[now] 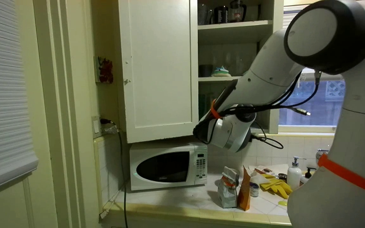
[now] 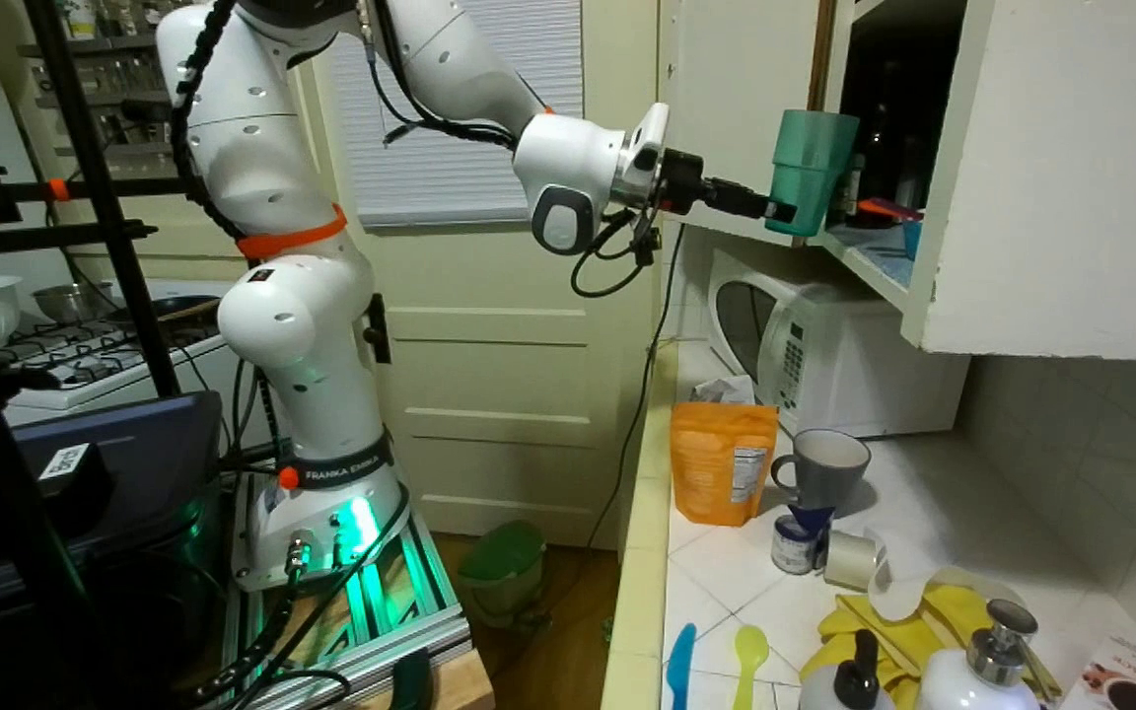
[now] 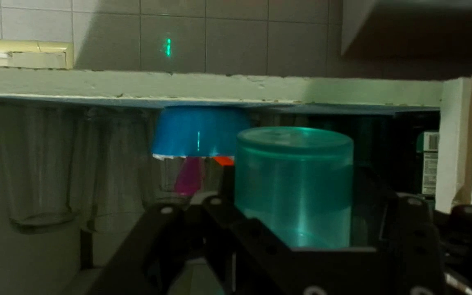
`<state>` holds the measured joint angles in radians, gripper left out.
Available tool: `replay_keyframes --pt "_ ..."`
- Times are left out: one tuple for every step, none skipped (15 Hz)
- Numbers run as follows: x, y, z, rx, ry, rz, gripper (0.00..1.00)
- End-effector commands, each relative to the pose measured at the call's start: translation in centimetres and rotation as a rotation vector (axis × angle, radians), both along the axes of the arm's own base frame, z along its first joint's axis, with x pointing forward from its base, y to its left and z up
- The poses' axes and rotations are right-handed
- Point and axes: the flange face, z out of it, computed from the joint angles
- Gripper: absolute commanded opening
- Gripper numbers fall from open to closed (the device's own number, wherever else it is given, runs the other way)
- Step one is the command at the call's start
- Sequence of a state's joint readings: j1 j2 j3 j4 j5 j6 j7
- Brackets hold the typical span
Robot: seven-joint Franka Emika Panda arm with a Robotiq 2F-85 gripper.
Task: Move the cup to the shelf below it
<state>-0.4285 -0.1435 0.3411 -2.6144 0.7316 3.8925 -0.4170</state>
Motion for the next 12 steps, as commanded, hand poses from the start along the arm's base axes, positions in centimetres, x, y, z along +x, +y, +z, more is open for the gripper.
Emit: replay_keyframes --pt "2.9 -0.2 -1.3 -0.068 -0.006 0.025 0.47" --pt "3.4 -0.1 -1.4 -0.082 -0.01 0.039 0.47" --pt "3.8 0.0 -1.4 -0.099 -0.023 0.047 0.47" --pt "4.2 0.1 -1.3 -0.115 -0.035 0.053 0.47" --pt "4.4 0.3 -1.2 -0.141 -0.05 0.05 0.47" --pt "4.6 0.3 -1.2 -0.144 -0.064 0.046 0.47" --pt "4.8 0.2 -1.4 -0.132 -0.064 0.043 0.47" --pt "4.1 0.1 -1.3 -0.092 -0.047 0.045 0.72" --pt "4.4 0.1 -1.4 -0.092 -0.048 0.046 0.47" --pt "4.6 0.1 -1.3 -0.086 -0.065 0.051 0.47" --pt "4.7 0.1 -1.1 -0.083 -0.083 0.06 0.47" --pt "5.0 -0.1 -0.9 -0.085 -0.093 0.065 0.47"
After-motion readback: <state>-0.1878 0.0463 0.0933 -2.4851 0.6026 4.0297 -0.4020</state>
